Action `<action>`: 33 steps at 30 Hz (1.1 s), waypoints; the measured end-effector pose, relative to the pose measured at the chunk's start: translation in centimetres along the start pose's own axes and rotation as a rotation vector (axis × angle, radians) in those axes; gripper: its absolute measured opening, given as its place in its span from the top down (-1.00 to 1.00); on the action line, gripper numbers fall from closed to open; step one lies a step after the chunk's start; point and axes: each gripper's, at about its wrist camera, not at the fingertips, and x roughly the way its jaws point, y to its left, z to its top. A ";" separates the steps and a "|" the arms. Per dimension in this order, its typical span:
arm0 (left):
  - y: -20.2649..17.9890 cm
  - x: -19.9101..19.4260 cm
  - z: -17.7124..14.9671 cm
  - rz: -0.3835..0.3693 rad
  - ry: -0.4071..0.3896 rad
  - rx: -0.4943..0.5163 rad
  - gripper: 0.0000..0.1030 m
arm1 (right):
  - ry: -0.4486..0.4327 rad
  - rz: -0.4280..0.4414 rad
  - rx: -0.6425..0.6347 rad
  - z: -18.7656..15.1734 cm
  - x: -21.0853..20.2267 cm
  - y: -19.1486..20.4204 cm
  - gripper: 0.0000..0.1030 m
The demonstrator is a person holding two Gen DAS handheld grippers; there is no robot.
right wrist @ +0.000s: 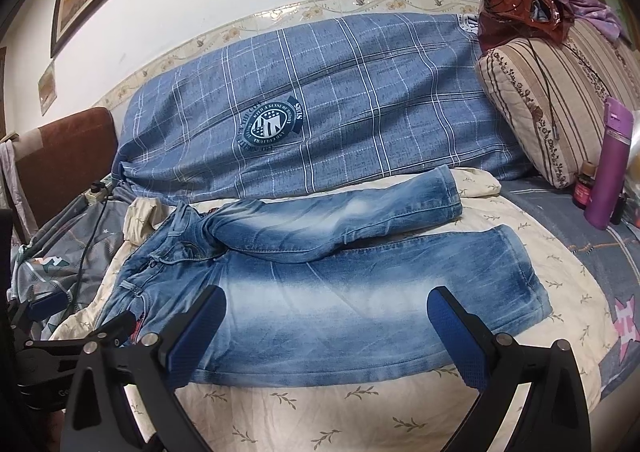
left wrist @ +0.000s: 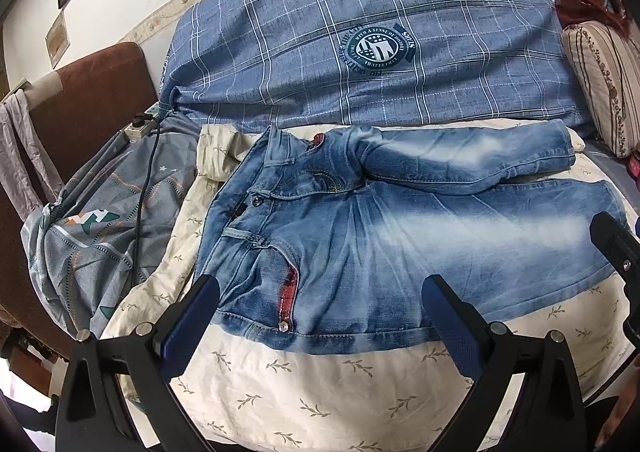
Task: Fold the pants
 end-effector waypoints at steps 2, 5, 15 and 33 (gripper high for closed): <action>0.1 0.2 0.0 -0.002 0.004 -0.002 -0.96 | 0.004 -0.002 -0.006 0.0 0.1 0.1 -0.98; 0.1 0.6 0.0 -0.005 0.010 -0.002 -0.96 | 0.009 -0.005 -0.012 -0.1 0.3 0.2 -0.98; 0.4 2.3 0.6 -0.019 0.021 -0.008 -0.96 | 0.039 -0.016 -0.033 -0.2 1.4 0.8 -0.98; 7.7 13.1 9.5 0.016 0.084 -0.120 -0.96 | 0.070 -0.122 0.161 9.7 8.8 -8.9 -0.98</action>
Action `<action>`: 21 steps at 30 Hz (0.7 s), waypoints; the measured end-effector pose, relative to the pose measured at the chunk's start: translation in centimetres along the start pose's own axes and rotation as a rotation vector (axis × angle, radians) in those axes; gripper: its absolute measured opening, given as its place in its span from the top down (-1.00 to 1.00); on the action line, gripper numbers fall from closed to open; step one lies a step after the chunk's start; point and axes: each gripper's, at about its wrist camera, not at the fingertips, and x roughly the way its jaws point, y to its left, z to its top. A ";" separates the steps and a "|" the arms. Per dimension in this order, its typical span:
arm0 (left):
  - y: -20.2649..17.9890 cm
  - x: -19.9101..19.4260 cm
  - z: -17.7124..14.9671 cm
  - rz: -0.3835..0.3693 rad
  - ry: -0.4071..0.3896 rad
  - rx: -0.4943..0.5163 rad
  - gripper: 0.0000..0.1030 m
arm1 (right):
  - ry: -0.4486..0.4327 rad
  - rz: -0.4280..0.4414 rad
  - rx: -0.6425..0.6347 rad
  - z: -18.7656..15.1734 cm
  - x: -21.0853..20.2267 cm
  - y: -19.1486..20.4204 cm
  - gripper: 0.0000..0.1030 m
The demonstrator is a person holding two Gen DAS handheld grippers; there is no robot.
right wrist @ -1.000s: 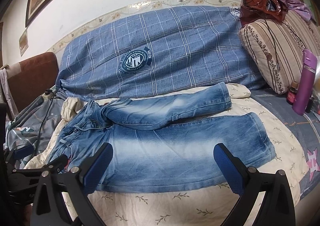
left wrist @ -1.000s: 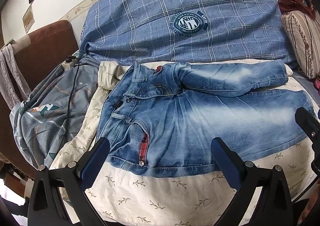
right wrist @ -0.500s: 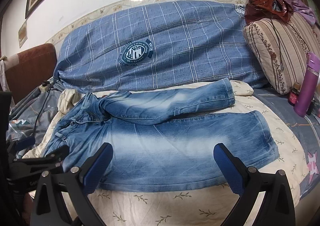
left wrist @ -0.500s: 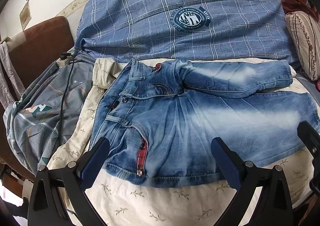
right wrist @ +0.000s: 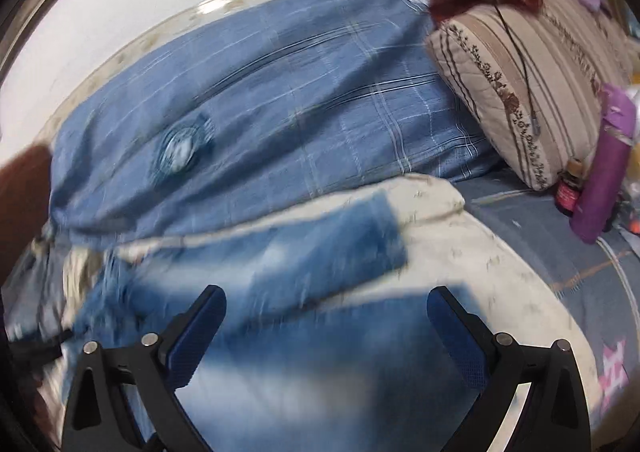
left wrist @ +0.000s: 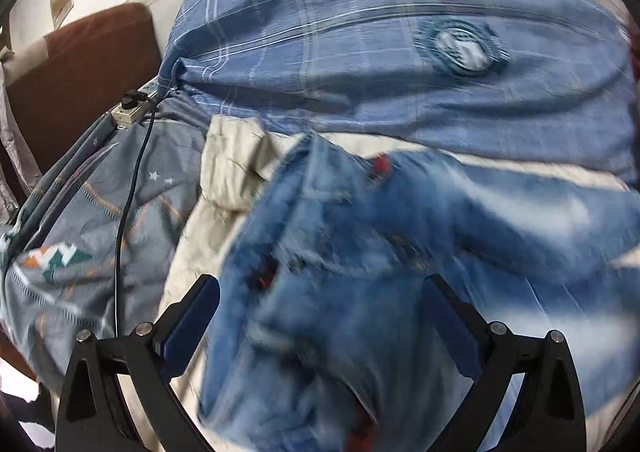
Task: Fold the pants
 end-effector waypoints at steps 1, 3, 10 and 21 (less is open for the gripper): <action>0.5 0.5 0.9 0.003 0.001 -0.006 -0.96 | 0.005 0.005 0.033 1.7 1.0 -0.6 -0.98; 1.6 1.9 3.4 0.027 -0.002 -0.017 -0.96 | 0.030 0.044 0.097 4.9 3.2 -1.3 -0.98; 3.8 8.3 10.8 0.069 0.053 -0.002 -0.96 | 0.025 0.159 0.266 8.4 10.5 -2.1 -0.84; -0.4 18.4 12.7 -0.050 0.279 0.003 -0.66 | 0.094 0.074 0.277 8.3 14.6 -4.7 -0.72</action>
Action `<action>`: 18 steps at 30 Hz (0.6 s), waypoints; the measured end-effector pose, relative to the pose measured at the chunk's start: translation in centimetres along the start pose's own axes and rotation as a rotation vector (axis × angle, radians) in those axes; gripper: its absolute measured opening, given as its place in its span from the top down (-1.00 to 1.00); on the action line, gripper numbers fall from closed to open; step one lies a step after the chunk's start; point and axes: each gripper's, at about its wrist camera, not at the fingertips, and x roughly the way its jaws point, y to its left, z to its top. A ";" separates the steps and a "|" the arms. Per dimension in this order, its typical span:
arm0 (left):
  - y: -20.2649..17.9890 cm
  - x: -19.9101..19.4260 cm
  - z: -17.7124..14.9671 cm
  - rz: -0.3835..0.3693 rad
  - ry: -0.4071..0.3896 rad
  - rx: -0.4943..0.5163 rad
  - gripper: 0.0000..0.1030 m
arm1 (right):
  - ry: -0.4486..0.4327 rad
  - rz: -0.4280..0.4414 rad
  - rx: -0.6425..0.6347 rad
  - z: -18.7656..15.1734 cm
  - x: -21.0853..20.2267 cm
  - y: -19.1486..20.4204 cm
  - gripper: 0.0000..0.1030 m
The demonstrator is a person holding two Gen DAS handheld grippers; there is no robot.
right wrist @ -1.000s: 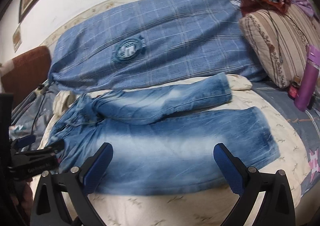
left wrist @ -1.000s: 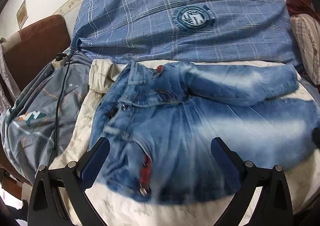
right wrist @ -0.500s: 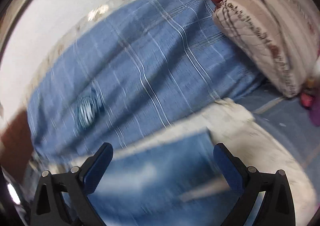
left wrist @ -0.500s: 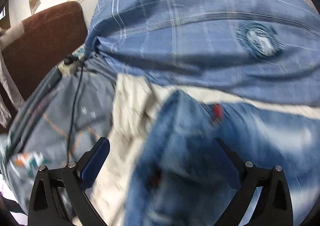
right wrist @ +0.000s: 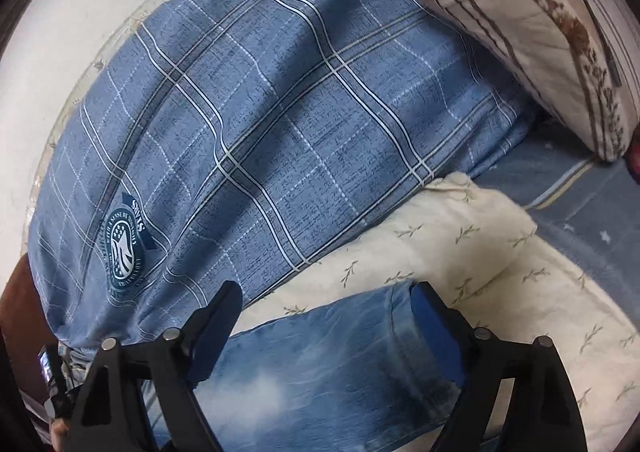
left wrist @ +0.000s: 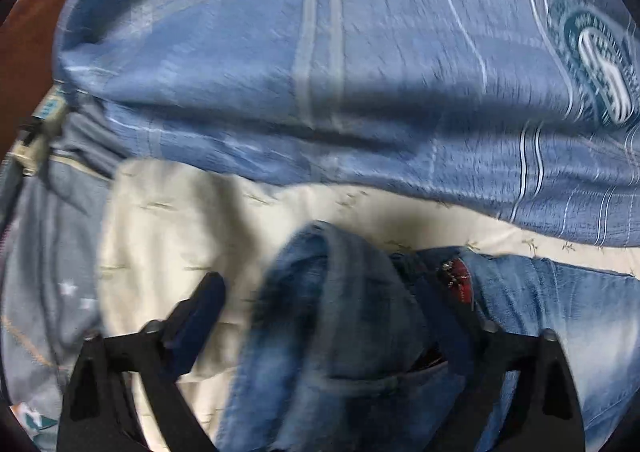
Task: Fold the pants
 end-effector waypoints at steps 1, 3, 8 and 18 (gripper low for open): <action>-0.3 0.6 0.0 -0.009 0.017 -0.002 -0.47 | -0.001 -0.005 -0.015 0.2 -0.1 0.0 -0.72; -0.8 1.8 -0.2 -0.047 0.044 -0.008 -0.14 | 0.005 -0.026 -0.051 0.9 -0.2 -0.2 -0.72; -2.2 2.9 -0.5 -0.047 0.034 0.057 -0.01 | 0.107 -0.057 -0.093 3.0 1.8 -1.6 -0.72; -3.8 3.5 -0.4 -0.044 0.002 0.056 0.44 | 0.273 -0.057 -0.074 2.4 8.1 -3.2 -0.35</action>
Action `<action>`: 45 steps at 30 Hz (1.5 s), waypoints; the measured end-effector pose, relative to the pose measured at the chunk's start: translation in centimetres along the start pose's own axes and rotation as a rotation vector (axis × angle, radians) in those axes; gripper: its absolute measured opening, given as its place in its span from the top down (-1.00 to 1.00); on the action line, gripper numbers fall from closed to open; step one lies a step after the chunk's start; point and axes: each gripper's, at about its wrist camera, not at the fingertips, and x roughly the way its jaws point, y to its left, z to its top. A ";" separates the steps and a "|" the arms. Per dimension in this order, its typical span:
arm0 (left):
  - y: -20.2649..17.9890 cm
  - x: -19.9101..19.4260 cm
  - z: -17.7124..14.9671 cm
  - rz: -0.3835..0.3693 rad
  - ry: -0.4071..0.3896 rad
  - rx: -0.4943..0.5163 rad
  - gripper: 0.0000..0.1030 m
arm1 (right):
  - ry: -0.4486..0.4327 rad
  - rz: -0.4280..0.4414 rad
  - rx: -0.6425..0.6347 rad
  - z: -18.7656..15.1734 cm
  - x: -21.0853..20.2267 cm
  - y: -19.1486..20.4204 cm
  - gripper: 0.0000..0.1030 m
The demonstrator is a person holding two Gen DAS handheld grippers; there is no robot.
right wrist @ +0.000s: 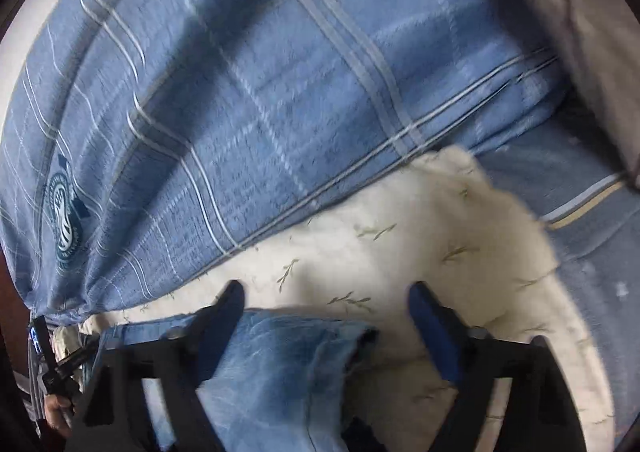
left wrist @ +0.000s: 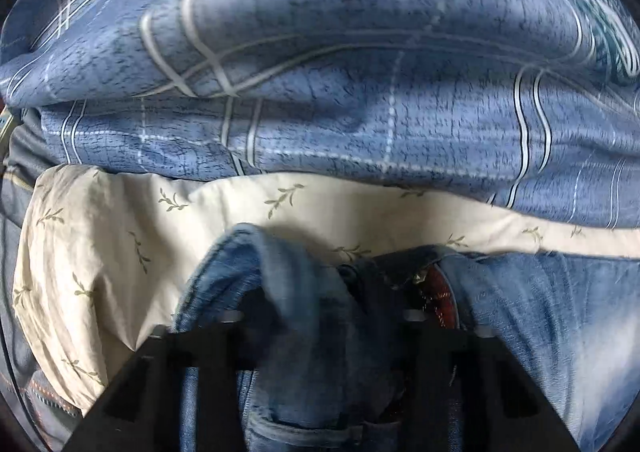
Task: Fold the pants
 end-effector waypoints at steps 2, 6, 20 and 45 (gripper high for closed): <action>0.5 -0.6 0.1 -0.046 -0.010 -0.031 0.57 | 0.030 -0.007 -0.014 -0.5 1.5 0.4 -0.01; 0.7 -3.9 -0.4 -0.055 -0.103 -0.021 0.64 | 0.022 -0.064 -0.120 -1.7 1.7 2.5 0.87; 6.2 -18.0 -6.5 -0.259 -0.347 -0.132 0.65 | -0.305 0.084 -0.119 -3.2 -12.6 3.9 0.98; 6.8 -21.5 -21.1 -0.362 -0.504 -0.125 0.66 | -0.228 0.094 -0.016 -2.9 -6.4 2.1 -0.35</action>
